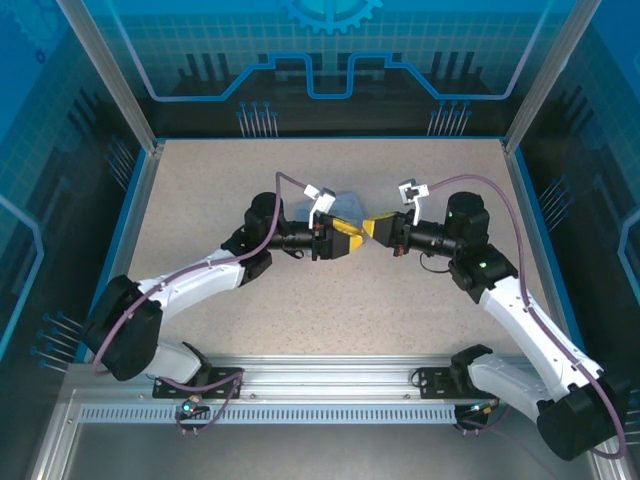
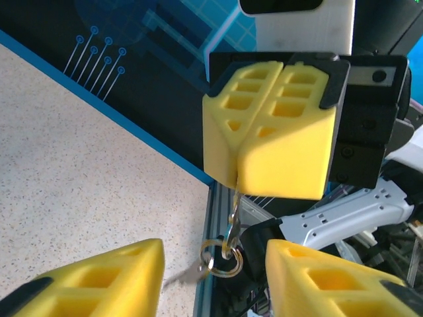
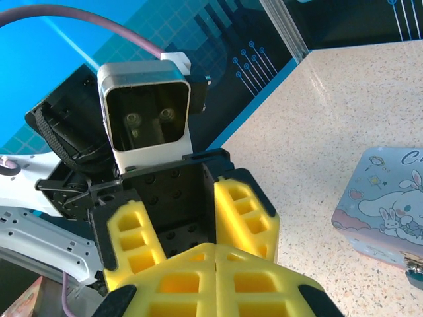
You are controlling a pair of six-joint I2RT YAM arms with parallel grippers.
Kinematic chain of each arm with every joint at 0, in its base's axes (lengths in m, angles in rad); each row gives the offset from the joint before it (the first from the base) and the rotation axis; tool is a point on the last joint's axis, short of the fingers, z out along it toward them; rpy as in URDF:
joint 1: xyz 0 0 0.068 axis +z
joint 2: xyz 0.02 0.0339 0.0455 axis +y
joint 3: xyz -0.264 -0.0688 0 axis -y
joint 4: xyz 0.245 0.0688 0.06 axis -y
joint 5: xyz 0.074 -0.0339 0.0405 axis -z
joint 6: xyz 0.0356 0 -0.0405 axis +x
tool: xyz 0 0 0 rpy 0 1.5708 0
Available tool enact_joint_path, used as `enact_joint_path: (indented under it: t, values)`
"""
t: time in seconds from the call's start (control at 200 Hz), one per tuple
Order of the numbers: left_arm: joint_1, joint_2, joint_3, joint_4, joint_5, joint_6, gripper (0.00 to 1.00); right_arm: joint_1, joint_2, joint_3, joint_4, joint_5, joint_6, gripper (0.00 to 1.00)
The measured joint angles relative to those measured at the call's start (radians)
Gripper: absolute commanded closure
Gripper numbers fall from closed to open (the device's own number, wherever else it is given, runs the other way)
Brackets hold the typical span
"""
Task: Unlock the padlock with the key
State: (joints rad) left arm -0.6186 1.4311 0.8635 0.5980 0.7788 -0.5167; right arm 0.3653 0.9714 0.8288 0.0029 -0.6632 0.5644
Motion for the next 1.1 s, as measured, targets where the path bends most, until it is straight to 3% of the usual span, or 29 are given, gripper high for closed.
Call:
enact_joint_path:
  t: [0.18,0.29,0.39,0.735,0.87,0.99,1.101]
  values:
    - [-0.002,0.010,0.000,-0.001,0.005,0.000,0.69,0.000,0.000,0.000,0.028,0.000,0.016,0.93]
    - [-0.002,0.010,0.000,0.000,0.005,0.001,0.62,0.003,0.005,0.000,0.035,0.000,0.020,0.93]
    - [-0.002,0.010,0.000,-0.001,0.004,0.000,0.63,0.010,0.014,0.000,0.035,0.000,0.020,0.93]
    - [-0.006,0.010,0.013,-0.014,0.005,0.022,0.98,0.014,0.017,0.000,0.034,0.008,0.019,0.92]
    - [-0.006,0.010,0.013,-0.018,0.004,0.026,1.00,0.014,0.017,0.000,0.025,0.008,0.018,0.84]
    - [-0.006,0.010,0.013,-0.017,0.004,0.026,1.00,0.014,0.015,0.000,0.013,0.011,0.014,0.66]
    - [-0.006,0.010,0.013,-0.017,0.003,0.026,1.00,0.013,-0.011,-0.015,0.018,0.019,0.019,0.63]
